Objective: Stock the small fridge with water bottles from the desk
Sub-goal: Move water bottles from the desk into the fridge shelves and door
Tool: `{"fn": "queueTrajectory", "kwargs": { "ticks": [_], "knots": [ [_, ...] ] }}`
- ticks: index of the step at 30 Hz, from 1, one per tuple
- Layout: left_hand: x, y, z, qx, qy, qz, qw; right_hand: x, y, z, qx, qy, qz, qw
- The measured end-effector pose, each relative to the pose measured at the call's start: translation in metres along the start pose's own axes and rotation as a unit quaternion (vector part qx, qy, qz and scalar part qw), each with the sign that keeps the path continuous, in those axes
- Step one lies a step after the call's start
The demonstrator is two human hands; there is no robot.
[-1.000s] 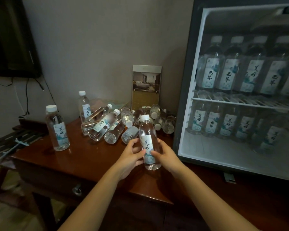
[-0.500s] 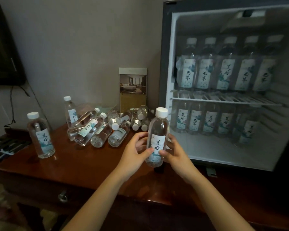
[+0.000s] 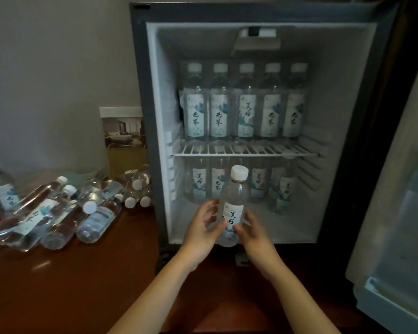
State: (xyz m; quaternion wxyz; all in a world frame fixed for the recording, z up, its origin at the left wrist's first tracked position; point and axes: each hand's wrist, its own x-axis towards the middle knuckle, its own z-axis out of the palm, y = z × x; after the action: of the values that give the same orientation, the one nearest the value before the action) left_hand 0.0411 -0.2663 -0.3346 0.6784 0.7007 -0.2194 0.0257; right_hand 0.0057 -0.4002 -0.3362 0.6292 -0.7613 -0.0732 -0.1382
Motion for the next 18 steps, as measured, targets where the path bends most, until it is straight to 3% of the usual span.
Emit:
{"fn": "queueTrajectory", "kwargs": {
  "ticks": [11,18],
  "knots": [
    [0.07,-0.026,0.058,-0.026,0.014,0.007,1.0,0.06,0.039,-0.033,-0.098,0.137,-0.024,0.985],
    [0.1,-0.033,0.08,-0.006,0.021,0.022,1.0,0.078,0.038,-0.039,-0.15,0.237,0.039,0.959]
  ]
}}
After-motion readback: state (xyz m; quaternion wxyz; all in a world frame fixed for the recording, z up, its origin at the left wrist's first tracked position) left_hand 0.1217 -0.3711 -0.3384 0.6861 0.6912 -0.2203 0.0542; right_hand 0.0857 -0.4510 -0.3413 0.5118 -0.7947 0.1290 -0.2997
